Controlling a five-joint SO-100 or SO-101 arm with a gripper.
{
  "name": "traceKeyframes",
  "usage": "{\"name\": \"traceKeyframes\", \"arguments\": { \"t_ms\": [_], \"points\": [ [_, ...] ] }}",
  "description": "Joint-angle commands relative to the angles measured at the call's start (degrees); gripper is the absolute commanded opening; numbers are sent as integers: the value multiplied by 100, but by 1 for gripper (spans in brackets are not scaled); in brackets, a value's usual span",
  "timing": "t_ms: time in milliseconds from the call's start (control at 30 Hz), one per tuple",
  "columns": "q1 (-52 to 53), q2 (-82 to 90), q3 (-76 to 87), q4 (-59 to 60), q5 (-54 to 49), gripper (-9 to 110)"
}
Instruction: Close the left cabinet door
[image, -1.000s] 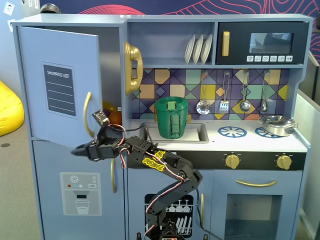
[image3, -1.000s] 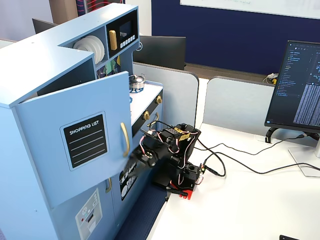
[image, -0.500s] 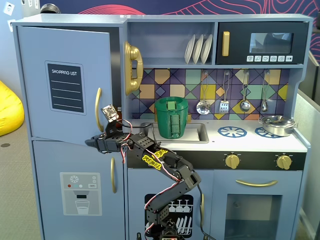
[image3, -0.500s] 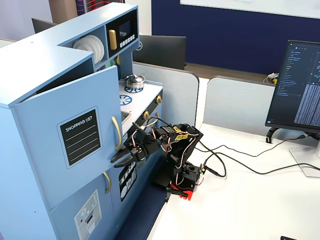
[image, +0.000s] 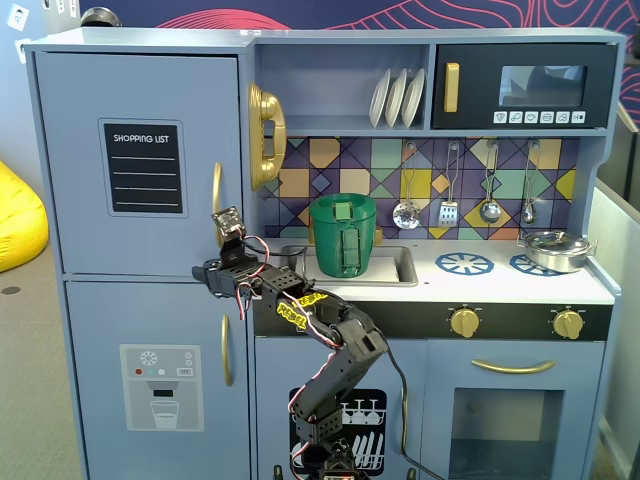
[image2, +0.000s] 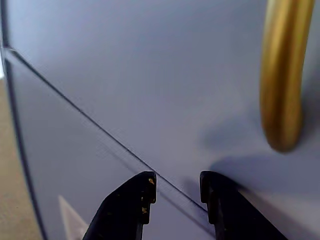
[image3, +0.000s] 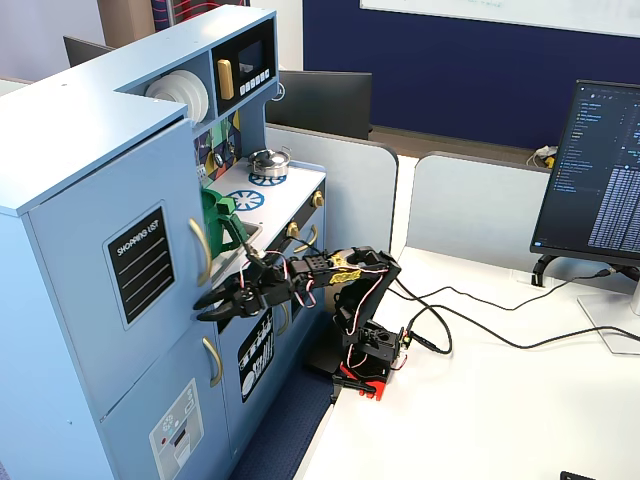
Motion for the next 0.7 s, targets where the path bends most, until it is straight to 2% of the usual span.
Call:
{"name": "traceKeyframes", "arguments": {
  "t_ms": [0,300,533,667],
  "points": [
    [290,-97,-193,-352,-70,0],
    [211,-53,-176,-352,-53,0],
    [-141,844,308,738,123,0],
    [18,1345,729,1239,264,0]
  ]
}}
